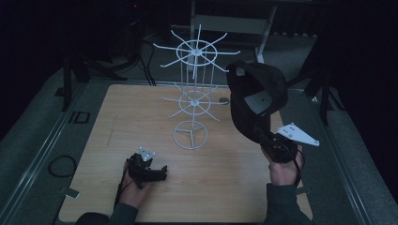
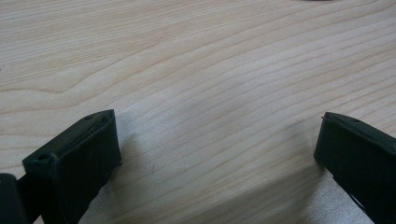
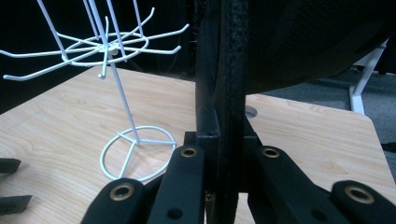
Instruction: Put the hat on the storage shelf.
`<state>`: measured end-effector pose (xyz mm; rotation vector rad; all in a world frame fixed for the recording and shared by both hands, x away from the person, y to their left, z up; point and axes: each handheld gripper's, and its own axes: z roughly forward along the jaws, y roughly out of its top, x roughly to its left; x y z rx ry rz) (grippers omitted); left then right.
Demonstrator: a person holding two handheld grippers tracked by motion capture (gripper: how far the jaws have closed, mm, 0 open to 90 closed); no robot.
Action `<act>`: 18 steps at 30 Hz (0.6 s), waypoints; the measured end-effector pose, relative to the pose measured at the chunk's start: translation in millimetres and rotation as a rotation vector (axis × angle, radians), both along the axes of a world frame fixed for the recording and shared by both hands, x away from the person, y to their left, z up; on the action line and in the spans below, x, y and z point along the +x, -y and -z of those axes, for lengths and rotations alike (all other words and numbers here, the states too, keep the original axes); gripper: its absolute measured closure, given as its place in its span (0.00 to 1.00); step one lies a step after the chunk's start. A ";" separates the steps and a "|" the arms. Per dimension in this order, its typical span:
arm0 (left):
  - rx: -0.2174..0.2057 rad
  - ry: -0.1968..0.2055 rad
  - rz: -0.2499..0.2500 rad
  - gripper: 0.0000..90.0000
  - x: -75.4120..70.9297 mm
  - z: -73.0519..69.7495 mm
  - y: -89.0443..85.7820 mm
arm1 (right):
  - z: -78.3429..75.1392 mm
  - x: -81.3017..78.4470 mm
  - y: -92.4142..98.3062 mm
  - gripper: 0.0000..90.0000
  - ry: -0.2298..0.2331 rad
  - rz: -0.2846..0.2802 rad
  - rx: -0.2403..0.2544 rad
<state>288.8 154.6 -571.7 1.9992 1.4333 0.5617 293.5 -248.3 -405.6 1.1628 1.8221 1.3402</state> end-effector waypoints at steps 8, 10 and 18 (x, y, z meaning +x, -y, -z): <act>0.000 0.000 0.000 0.00 0.0 0.0 0.0 | -1.6 -0.7 -0.9 0.96 0.005 -0.003 -0.003; 0.000 0.001 0.000 0.00 0.0 0.0 0.0 | -2.3 -0.6 -1.3 0.96 0.008 -0.002 -0.004; 0.000 0.001 0.000 0.00 0.0 0.1 0.0 | -5.7 -0.1 -3.7 0.96 0.013 -0.009 -0.010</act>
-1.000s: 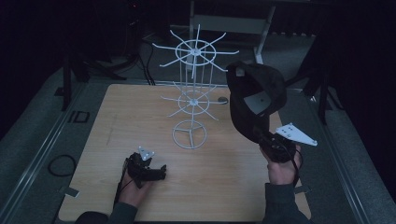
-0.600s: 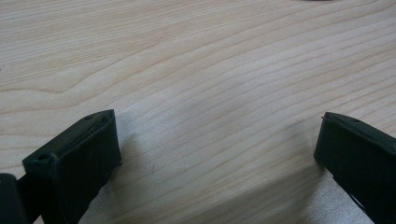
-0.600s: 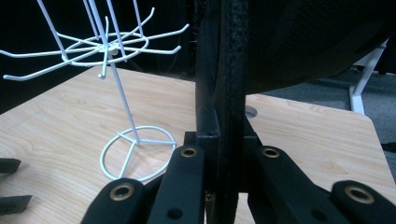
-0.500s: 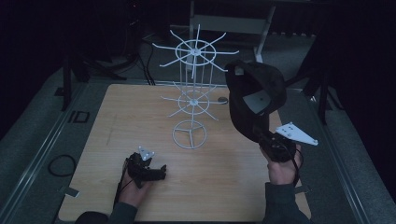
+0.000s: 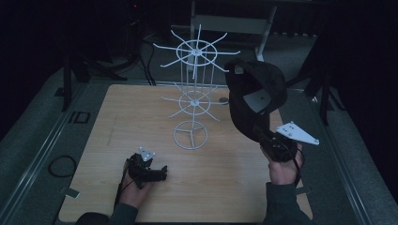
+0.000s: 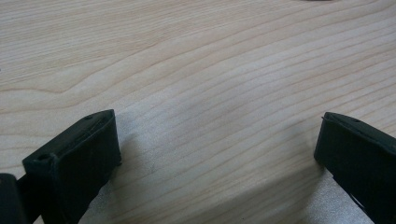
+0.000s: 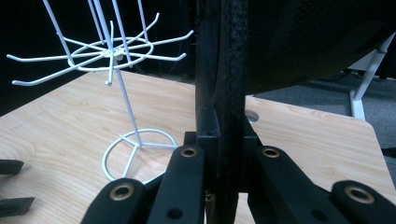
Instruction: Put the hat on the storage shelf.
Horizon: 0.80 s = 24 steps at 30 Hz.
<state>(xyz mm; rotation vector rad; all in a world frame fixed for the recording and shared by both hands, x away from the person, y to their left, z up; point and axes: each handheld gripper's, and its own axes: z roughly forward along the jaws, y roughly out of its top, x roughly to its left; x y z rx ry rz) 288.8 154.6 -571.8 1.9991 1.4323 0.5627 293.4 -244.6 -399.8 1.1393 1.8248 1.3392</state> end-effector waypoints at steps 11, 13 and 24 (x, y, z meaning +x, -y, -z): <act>-0.001 0.000 -0.001 0.00 0.0 0.0 0.0 | -3.6 1.0 -1.9 0.96 0.010 -0.002 -0.001; -0.001 0.000 -0.001 0.00 0.0 0.0 0.0 | -3.6 1.2 -1.9 0.96 0.011 -0.001 -0.002; -0.001 0.000 -0.002 0.00 0.0 0.0 0.1 | -6.6 1.7 -3.5 0.96 0.012 -0.008 -0.002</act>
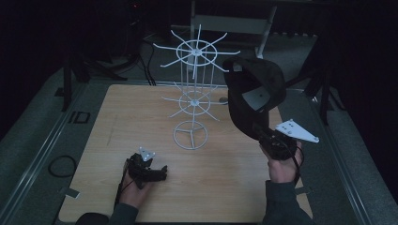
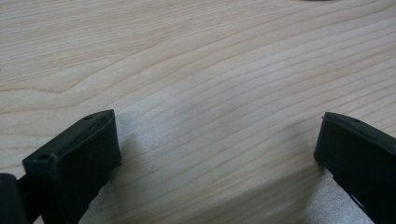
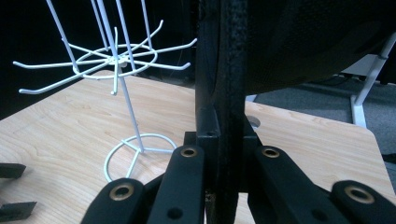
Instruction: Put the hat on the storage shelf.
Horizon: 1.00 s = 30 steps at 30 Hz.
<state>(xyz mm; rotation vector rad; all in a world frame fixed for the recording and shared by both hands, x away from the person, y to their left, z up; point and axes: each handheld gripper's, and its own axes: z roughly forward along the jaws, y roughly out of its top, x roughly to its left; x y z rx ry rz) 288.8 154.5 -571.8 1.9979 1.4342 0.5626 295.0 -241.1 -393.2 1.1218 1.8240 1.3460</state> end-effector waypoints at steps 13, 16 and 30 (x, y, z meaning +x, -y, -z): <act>-0.001 0.000 -0.001 0.00 0.3 0.1 0.6 | -5.6 -2.9 -2.3 0.96 0.032 0.021 -0.027; -0.001 0.000 -0.001 0.00 0.3 0.0 0.6 | -5.8 -2.5 -2.0 0.96 0.036 0.027 -0.032; -0.001 -0.001 0.000 0.00 0.3 -0.1 0.5 | -8.4 -3.4 0.8 0.96 0.052 0.046 -0.029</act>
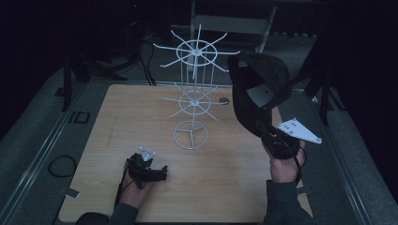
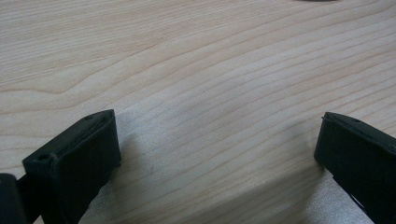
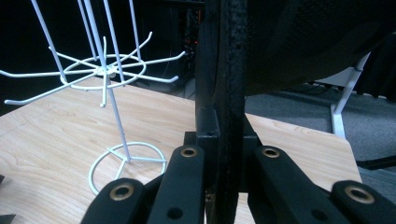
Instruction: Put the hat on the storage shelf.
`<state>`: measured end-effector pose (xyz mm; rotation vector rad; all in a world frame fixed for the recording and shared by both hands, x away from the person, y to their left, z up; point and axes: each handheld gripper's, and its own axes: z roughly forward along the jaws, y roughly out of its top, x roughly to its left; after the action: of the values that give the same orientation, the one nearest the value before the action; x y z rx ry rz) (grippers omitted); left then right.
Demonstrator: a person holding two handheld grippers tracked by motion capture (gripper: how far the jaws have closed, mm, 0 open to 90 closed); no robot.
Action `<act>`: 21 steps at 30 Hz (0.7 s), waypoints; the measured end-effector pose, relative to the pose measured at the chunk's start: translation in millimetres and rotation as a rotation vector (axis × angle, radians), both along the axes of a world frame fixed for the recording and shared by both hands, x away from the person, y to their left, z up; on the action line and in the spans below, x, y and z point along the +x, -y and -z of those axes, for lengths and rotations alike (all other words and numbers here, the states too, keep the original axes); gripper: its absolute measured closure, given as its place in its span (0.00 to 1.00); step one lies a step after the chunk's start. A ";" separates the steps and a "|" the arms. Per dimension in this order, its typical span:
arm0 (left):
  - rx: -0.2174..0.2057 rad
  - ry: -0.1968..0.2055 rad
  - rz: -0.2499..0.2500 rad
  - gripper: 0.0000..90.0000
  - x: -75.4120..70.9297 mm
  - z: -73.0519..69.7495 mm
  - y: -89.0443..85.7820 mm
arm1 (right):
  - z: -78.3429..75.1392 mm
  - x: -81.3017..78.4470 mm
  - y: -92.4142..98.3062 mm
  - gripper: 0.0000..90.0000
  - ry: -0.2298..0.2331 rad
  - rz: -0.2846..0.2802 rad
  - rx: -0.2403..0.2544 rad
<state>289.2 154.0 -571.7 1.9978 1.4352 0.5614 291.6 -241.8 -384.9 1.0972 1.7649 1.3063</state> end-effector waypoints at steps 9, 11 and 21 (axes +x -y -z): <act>0.000 0.000 0.001 0.00 0.0 0.0 0.1 | -2.9 -1.6 -0.7 0.96 0.013 0.007 0.005; 0.000 0.000 0.001 0.00 0.1 0.0 0.3 | -3.0 -1.6 -0.8 0.96 0.014 0.007 0.005; 0.002 -0.001 0.002 0.00 0.1 -0.1 0.4 | -5.4 -2.3 -1.3 0.96 0.022 0.009 0.006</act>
<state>289.3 153.5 -571.6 2.0010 1.4333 0.5612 289.3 -240.5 -379.4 1.0890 1.7398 1.3141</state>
